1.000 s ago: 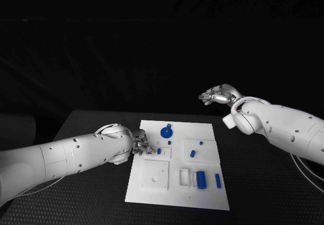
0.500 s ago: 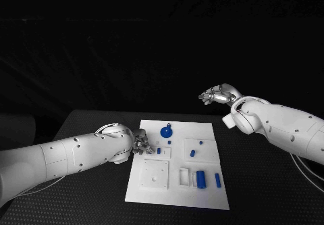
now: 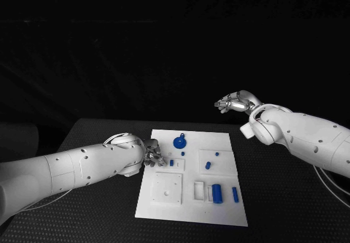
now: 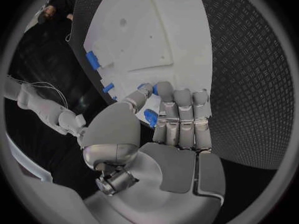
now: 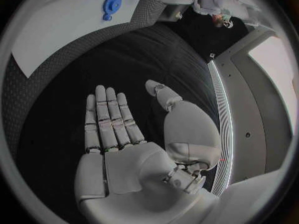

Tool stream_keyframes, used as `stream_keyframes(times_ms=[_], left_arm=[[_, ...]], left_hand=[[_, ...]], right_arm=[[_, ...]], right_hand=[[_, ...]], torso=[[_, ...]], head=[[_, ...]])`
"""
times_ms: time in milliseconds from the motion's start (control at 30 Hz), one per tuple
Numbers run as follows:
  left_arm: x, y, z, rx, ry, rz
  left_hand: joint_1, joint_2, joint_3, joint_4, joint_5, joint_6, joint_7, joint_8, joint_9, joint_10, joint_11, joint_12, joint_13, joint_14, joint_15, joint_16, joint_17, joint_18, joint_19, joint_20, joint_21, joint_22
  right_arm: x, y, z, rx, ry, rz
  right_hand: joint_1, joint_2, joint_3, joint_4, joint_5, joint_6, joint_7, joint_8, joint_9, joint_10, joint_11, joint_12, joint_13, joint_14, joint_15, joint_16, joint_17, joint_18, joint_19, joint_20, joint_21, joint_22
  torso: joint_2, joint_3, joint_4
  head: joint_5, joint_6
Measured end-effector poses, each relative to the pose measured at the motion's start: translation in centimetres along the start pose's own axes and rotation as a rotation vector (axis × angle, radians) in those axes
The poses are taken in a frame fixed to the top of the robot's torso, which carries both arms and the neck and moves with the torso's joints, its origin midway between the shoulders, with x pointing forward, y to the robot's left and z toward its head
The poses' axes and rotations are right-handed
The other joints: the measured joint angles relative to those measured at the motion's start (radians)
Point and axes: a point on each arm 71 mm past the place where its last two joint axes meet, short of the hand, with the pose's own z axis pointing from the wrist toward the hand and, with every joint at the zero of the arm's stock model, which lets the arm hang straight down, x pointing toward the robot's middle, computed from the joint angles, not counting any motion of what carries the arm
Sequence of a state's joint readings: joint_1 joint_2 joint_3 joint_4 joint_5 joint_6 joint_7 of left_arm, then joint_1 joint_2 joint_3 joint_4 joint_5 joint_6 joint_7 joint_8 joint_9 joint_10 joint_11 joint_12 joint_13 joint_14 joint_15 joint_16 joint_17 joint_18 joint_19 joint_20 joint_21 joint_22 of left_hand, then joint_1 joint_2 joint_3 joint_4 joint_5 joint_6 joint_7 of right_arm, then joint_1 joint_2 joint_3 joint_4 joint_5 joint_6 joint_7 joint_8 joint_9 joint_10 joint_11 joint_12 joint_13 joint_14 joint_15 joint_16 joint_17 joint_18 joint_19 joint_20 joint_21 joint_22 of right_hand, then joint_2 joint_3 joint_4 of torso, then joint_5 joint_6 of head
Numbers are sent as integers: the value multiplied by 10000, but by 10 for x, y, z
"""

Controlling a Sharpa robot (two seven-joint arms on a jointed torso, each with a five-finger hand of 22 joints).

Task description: Assemble the parts on the task board

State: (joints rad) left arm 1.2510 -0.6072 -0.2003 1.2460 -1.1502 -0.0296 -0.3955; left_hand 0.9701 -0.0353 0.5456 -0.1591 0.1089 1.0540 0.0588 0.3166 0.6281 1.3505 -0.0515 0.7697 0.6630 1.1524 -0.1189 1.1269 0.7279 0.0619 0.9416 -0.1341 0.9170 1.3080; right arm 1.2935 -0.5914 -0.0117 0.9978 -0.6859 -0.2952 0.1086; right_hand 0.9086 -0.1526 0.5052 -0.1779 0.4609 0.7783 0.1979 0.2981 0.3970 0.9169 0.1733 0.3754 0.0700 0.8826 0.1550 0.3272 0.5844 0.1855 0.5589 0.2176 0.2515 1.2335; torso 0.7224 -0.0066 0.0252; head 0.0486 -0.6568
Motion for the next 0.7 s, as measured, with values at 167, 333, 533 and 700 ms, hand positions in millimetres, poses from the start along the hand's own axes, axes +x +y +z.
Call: stream_keyframes(times_ms=[167, 333, 533, 700], left_arm=[[0, 1, 0, 40, -18, -30], [1, 2, -1, 74, -46, -156], [1, 5, -1, 68, -33, -524], [3, 8, -1, 9, 86, -902]], left_hand=[[-43, 43, -60, -77, 545, 19, 15, -2, 2, 34, -22, -40, -1, 13, 18, 0, 0, -5, 0, 0, 0, -1], [-161, 161, -52, -213, 721, 111, -6, -35, 60, 93, -24, -40, -1, 16, 21, 39, -9, -9, 0, 0, 0, -2], [-319, 319, -103, -366, 1058, 196, -90, 60, 157, 196, -61, -40, -2, 67, 73, 39, -9, -25, 1, 1, 0, -3], [-450, 450, -199, -464, 1695, 285, -108, 143, 306, 269, -93, -88, -14, 90, 83, 78, -19, -79, 30, 15, 0, -3]], right_arm=[[0, 0, 0, 3, -1, -1], [-1, -1, 0, 9, -7, -3], [0, -1, 0, 9, 1, -1], [0, -1, 0, 10, 5, -1]], right_hand=[[0, 0, 0, 0, 0, 0, 0, 0, -1, 0, 0, 0, 0, 0, 0, 0, 0, 0, 0, 0, 0, 8], [0, 0, 0, 0, 0, 0, 0, 0, -1, 0, 0, 0, 0, 0, 0, 0, -1, -1, 0, 0, 0, 9], [0, 0, -2, 2, 0, 0, 0, 0, -1, 0, 0, 0, 0, 0, 0, 0, -1, -1, 0, 0, 0, 8], [0, 0, -28, 28, 0, 0, 0, 0, -1, 0, 0, 0, 0, 0, 0, 0, -1, 0, 0, 0, -35, 8]], torso=[[0, 0, 1], [0, -2, 1], [-1, -3, 6], [-2, -2, 6]], head=[[1, -1], [1, 1], [1, 48], [-11, 81]])
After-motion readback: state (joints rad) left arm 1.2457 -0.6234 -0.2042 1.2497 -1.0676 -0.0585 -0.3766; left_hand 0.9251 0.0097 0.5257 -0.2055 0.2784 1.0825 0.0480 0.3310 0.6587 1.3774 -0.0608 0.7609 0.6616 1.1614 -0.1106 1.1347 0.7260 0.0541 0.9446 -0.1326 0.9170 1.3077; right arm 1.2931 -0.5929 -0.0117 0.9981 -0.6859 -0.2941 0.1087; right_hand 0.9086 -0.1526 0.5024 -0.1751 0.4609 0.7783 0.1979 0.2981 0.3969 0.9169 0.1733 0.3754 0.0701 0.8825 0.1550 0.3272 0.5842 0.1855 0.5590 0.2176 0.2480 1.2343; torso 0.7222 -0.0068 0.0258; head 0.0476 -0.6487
